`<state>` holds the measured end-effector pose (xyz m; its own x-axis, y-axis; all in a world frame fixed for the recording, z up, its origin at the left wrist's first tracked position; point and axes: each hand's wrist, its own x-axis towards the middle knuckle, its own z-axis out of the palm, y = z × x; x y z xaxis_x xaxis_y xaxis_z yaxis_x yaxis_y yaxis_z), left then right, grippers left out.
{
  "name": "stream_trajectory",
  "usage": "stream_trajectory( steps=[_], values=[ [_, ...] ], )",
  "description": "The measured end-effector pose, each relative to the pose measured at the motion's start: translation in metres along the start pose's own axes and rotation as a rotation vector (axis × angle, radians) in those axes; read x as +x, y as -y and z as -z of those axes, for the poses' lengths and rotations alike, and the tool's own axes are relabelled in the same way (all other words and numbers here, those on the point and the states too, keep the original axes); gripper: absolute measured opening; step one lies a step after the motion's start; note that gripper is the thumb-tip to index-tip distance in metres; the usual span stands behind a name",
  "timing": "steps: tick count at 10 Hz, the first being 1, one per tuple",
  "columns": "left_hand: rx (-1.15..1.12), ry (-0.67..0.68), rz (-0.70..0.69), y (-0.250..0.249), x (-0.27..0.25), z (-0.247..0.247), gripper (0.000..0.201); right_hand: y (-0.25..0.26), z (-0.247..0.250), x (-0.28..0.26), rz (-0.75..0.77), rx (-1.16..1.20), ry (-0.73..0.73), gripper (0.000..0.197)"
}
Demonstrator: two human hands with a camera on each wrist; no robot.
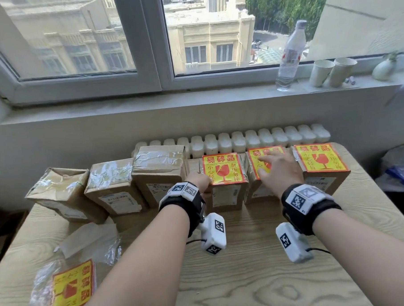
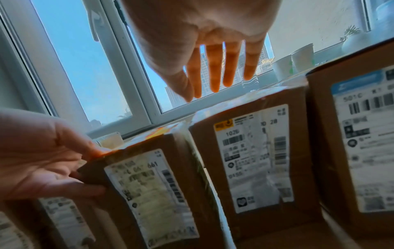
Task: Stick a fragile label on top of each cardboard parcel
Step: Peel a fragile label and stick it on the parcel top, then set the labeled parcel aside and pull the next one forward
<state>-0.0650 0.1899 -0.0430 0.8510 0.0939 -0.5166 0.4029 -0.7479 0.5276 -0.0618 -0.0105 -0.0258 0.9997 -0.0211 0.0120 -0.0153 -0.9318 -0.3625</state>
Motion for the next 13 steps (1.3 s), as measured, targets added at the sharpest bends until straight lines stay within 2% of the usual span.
stream_trajectory(
  steps=[1, 3, 5, 7, 9, 10, 11, 13],
  values=[
    [-0.466, -0.064, 0.097, -0.008, -0.007, -0.001, 0.037, -0.007, -0.006, 0.001, -0.017, -0.011, 0.077, 0.042],
    [-0.624, -0.012, 0.193, -0.003, 0.006, -0.002, 0.036, -0.008, -0.007, 0.001, -0.014, -0.022, 0.088, 0.041],
    [-0.446, -0.036, 0.146, -0.001, -0.001, 0.005, 0.041, 0.002, 0.002, -0.007, -0.013, 0.016, 0.153, 0.041],
    [-0.448, -0.058, 0.1, 0.0, -0.029, 0.007, 0.04, 0.017, 0.015, -0.029, 0.079, 0.066, 0.139, 0.036],
    [-0.486, -0.09, 0.079, 0.016, -0.069, 0.008, 0.047, 0.032, 0.023, -0.061, 0.135, 0.109, 0.141, 0.03],
    [-0.483, -0.146, 0.041, 0.033, -0.086, 0.009, 0.039, 0.041, 0.019, -0.077, 0.18, 0.118, 0.166, 0.03],
    [-0.444, -0.26, 0.012, 0.055, -0.102, 0.013, 0.034, 0.052, 0.011, -0.09, 0.219, 0.141, 0.186, 0.028],
    [-0.455, -0.425, 0.048, 0.093, -0.116, 0.035, 0.029, 0.083, -0.002, -0.098, 0.273, 0.173, 0.217, 0.028]
  ],
)
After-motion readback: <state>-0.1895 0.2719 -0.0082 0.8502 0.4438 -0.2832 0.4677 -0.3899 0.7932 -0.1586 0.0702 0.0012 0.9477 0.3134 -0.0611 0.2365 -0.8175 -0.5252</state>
